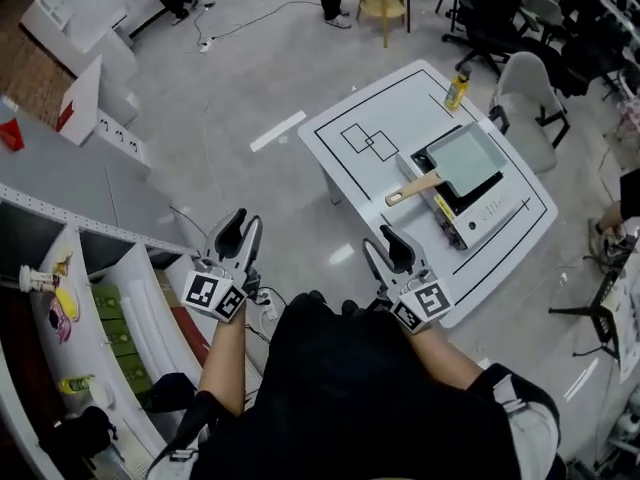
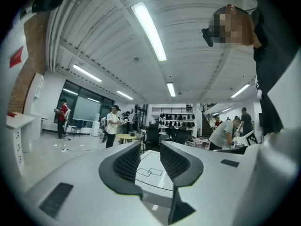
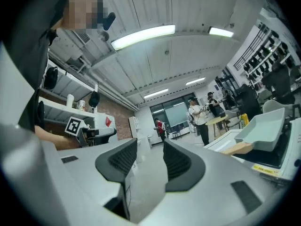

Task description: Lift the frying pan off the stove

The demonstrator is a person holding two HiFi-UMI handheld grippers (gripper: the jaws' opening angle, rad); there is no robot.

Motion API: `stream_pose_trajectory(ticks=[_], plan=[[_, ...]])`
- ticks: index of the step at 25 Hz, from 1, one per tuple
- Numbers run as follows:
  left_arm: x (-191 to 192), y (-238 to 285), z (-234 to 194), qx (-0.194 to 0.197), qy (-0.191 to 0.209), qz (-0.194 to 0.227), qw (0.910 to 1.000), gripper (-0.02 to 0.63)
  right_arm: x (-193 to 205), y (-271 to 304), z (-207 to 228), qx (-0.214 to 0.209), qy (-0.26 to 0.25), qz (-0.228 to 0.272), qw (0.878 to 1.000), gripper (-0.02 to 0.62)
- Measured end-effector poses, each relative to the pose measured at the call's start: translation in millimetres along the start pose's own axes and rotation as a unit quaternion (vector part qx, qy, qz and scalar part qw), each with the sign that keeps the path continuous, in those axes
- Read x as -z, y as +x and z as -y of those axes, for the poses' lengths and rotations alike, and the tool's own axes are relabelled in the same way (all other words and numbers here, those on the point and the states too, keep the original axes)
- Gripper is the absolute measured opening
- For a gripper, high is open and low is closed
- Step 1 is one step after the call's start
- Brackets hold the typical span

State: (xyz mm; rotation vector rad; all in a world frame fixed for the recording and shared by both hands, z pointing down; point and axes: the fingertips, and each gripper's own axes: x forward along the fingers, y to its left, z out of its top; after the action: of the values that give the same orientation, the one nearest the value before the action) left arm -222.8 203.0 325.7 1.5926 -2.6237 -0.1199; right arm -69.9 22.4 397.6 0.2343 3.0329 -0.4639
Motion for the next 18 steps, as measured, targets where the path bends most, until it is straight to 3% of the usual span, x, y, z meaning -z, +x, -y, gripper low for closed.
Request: stream_pose_trajectory(ticks=[5,8,13,18], plan=[[9.3,73.9,10.1,0.098,-0.020,-0.019,0.9948,0.129,-2.1,-18.5,34.6,0.070,0.024,0.014,0.997,0.179],[19.7,133.0,24.0,0.176,-0.027,-0.036,0.9834,0.130,-1.7,-31.9,65.5,0.129,0.048,0.028,0.990,0.179],[47.0,223.9,52.5,0.313,-0.024,-0.077,0.9463,0.132,2.4,-45.1,108.5,0.228,0.131,0.062,0.963,0.183],[67.5,293.0,82.8,0.429,-0.070,-0.112,0.8934,0.135,5.1,-43.7,138.3,0.272,0.237,0.119,0.925,0.187]])
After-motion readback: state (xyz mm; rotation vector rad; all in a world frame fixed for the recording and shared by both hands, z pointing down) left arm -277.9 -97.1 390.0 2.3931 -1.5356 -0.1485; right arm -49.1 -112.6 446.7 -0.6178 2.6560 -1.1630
